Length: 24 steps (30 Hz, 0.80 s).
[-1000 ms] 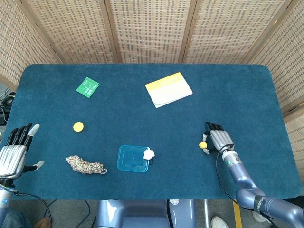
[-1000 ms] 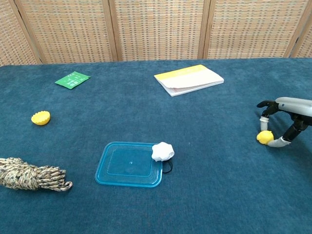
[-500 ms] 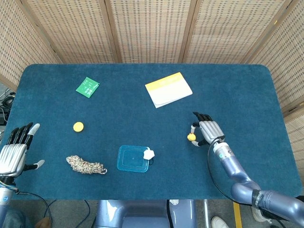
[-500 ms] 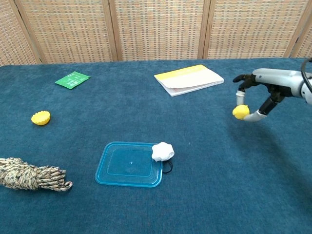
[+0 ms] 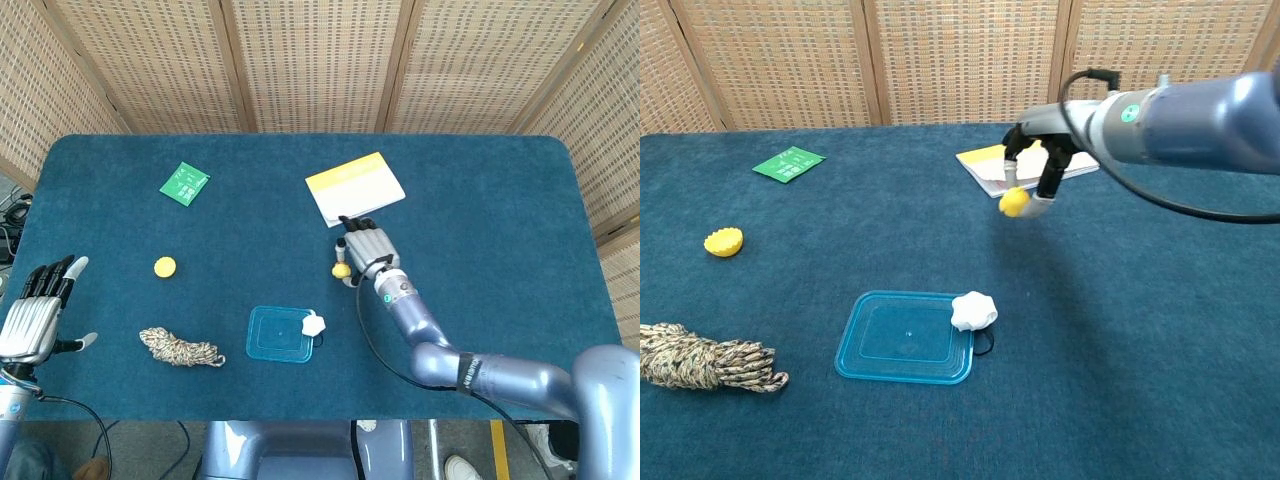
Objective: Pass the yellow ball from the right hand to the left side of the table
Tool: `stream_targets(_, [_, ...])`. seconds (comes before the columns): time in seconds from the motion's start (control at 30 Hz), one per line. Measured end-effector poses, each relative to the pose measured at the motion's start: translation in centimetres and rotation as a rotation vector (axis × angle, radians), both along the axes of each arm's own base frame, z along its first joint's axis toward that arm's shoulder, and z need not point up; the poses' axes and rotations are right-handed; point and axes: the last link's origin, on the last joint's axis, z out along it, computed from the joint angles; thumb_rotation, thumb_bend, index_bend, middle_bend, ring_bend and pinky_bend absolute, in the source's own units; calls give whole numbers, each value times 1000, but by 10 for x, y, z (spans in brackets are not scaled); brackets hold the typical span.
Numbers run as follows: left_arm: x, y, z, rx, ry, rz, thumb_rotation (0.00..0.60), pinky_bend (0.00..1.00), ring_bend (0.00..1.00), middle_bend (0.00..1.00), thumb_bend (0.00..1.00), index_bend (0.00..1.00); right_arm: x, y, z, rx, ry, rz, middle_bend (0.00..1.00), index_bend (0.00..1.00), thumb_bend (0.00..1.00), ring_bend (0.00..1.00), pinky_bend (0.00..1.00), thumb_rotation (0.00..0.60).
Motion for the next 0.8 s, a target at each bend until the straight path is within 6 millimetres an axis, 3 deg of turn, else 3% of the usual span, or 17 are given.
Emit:
stream_targets(0.13, [-1,3,-1,-13,-4,7,600,0,0,0,54,0,25,2,-28,21,51,13,0,564,311,0,0,600])
stream_targets(0.3, [-1,4,-4,-26,-2,9,600,0,0,0,54,0,38,6,-59,27,119,6,0,564,311,0,0,600])
stream_targets(0.63, [0,4,-4,-24,-7,6,600,0,0,0,55,0,28,9,-76,21,163,-16,0,557,304,0,0,600])
stream_targets(0.73, [-1,4,-3,-22,-9,6,600,0,0,0,55,0,23,10,-79,21,176,-25,0,446,170,0,0,600])
stream_targets(0.8, [-1,4,-3,-24,-9,4,600,0,0,0,55,0,21,11,-80,24,173,-34,0,282,35,0,0,600])
